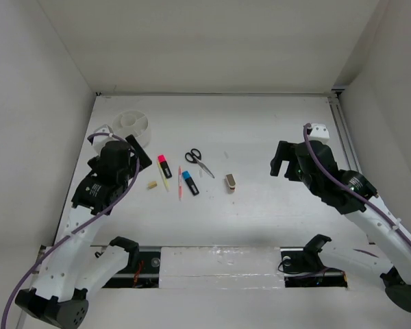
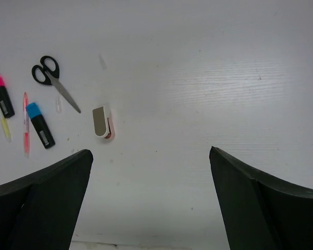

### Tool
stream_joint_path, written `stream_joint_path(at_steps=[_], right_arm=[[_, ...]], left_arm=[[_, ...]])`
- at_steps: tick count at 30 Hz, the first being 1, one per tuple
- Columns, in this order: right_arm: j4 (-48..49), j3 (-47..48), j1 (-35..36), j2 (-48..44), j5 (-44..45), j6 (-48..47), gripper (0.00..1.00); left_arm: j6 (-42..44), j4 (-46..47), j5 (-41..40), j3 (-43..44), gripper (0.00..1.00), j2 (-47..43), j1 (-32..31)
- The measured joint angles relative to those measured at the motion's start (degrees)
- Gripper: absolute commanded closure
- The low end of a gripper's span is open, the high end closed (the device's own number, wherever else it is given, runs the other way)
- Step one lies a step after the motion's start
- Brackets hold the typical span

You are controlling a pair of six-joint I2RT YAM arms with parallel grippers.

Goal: Sort the stationery into containers
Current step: Pick up the pen from the center of the board.

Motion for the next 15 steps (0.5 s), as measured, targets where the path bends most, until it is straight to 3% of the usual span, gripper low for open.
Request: stream_joint_path(at_steps=[15], right_arm=[[7.82, -1.95, 0.0, -5.4, -3.5, -3.87, 0.0]], left_arm=[[1.09, 1.73, 7.1, 0.31, 0.0, 9.18, -0.37]])
